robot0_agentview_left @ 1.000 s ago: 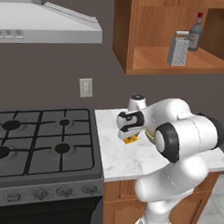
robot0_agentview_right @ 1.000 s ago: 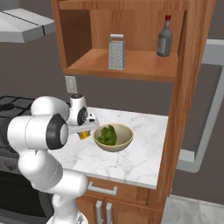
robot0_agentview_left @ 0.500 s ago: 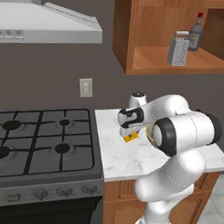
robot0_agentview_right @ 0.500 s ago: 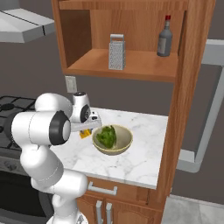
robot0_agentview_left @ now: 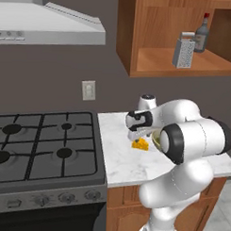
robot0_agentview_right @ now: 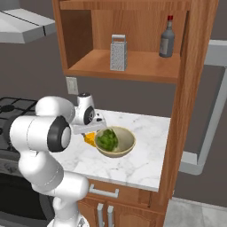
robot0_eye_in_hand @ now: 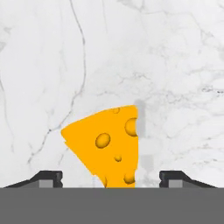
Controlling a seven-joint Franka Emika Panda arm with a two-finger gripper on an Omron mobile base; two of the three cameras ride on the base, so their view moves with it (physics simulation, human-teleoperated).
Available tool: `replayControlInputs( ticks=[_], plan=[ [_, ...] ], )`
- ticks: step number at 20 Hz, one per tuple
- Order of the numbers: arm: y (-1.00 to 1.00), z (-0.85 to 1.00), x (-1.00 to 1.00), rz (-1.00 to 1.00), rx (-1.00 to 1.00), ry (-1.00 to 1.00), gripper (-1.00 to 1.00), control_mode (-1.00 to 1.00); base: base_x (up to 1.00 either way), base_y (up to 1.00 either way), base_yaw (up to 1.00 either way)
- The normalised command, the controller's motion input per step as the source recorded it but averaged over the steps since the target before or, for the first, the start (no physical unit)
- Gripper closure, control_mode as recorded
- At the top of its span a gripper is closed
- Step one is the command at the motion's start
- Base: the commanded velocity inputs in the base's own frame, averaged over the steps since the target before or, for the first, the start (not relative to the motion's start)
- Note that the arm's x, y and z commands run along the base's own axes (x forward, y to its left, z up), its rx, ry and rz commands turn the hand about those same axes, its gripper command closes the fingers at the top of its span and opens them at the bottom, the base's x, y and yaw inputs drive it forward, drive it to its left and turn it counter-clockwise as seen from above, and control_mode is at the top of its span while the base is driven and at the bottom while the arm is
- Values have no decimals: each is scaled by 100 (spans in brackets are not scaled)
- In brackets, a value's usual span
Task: Pick the cheese from the fridge and the cheese grater from the cabinet and place them next to the salad bowl.
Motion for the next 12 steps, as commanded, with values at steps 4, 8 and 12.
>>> replayControlInputs(
  ticks=[4,8,12],
  plan=[
    [-7,23,-2,0,0,0,-100,-100,0,0,0],
    [-2,39,0,0,0,0,-100,-100,0,0,0],
    [0,45,-1,0,0,-1,-100,-100,0,0,0]
  ],
)
